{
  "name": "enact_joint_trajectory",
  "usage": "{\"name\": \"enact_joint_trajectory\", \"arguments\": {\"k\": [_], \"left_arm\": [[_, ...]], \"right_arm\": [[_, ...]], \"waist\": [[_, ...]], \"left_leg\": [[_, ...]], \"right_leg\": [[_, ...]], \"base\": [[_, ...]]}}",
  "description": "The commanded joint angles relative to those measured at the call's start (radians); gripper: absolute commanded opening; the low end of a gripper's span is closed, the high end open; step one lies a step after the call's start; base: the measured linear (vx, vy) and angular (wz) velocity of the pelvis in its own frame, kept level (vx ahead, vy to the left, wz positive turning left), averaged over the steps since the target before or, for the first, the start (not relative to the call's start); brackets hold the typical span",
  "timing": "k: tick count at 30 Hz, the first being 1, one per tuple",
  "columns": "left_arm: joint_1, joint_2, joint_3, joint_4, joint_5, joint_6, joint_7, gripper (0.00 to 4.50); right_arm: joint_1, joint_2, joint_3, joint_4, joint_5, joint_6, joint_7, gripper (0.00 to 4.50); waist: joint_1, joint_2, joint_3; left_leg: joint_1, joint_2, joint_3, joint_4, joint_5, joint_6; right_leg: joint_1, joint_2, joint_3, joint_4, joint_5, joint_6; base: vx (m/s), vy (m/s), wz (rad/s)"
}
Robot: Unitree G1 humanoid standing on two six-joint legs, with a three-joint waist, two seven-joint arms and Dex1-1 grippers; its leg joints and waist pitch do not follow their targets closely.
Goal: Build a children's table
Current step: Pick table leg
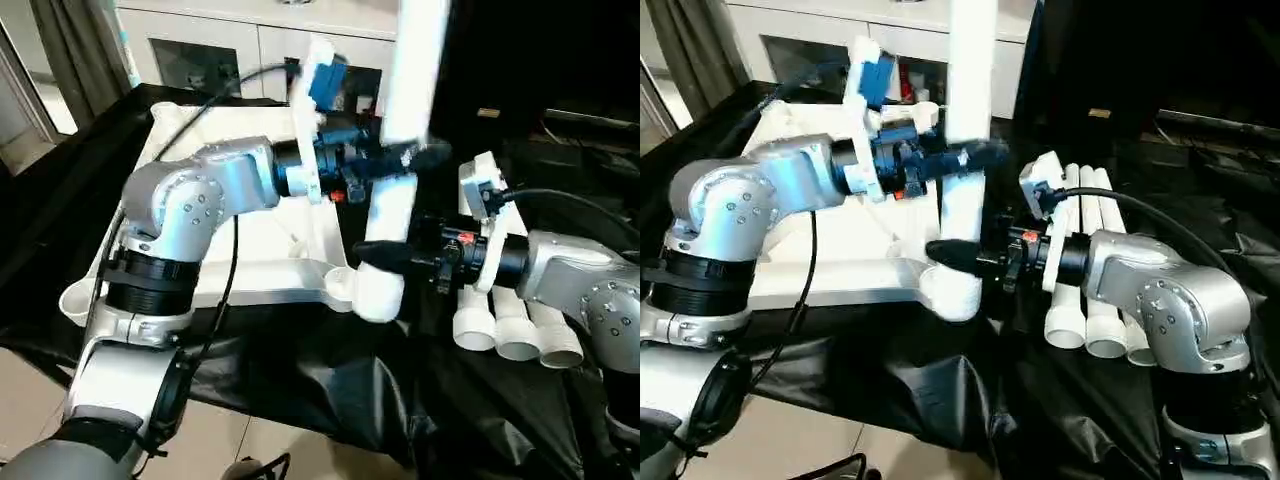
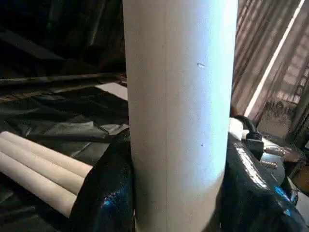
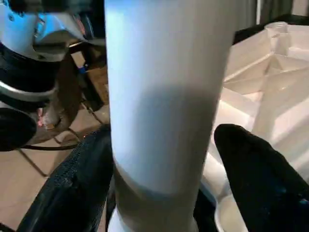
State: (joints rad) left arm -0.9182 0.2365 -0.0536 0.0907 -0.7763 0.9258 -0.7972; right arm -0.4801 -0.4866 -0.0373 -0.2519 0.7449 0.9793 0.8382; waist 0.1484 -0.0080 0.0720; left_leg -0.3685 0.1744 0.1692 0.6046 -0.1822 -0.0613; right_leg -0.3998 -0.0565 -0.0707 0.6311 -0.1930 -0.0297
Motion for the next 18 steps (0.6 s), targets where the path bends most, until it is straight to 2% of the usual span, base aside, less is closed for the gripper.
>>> {"name": "enact_joint_trajectory", "arguments": {"k": [1,13,18], "left_arm": [[-0.011,0.005,-0.001,-0.013,0.003,-0.001,-0.012,1.86],[-0.020,-0.001,0.007,0.007,0.012,-0.022,-0.031,1.86],[-0.028,-0.003,0.013,0.015,0.015,-0.025,-0.037,1.86]], "right_arm": [[-0.017,-0.009,-0.011,0.001,0.011,0.014,0.007,3.45],[-0.004,-0.023,0.010,-0.001,0.032,0.034,0.016,2.58],[-0.002,-0.023,0.020,0.001,0.022,0.032,0.013,2.16]], "waist": [[0.005,0.001,-0.085],[0.006,0.000,-0.085],[0.007,0.003,-0.086]], "left_leg": [[0.002,0.044,-0.017,-0.055,-0.083,0.008],[0.002,0.044,-0.017,-0.055,-0.079,0.008],[0.001,0.044,-0.017,-0.055,-0.081,0.006]], "right_leg": [[0.068,-0.085,0.054,-0.076,-0.143,-0.163],[0.067,-0.085,0.054,-0.078,-0.156,-0.154],[0.067,-0.085,0.054,-0.077,-0.149,-0.156]], "base": [[0.000,0.000,0.00],[0.000,0.000,0.00],[0.000,0.000,0.00]]}}
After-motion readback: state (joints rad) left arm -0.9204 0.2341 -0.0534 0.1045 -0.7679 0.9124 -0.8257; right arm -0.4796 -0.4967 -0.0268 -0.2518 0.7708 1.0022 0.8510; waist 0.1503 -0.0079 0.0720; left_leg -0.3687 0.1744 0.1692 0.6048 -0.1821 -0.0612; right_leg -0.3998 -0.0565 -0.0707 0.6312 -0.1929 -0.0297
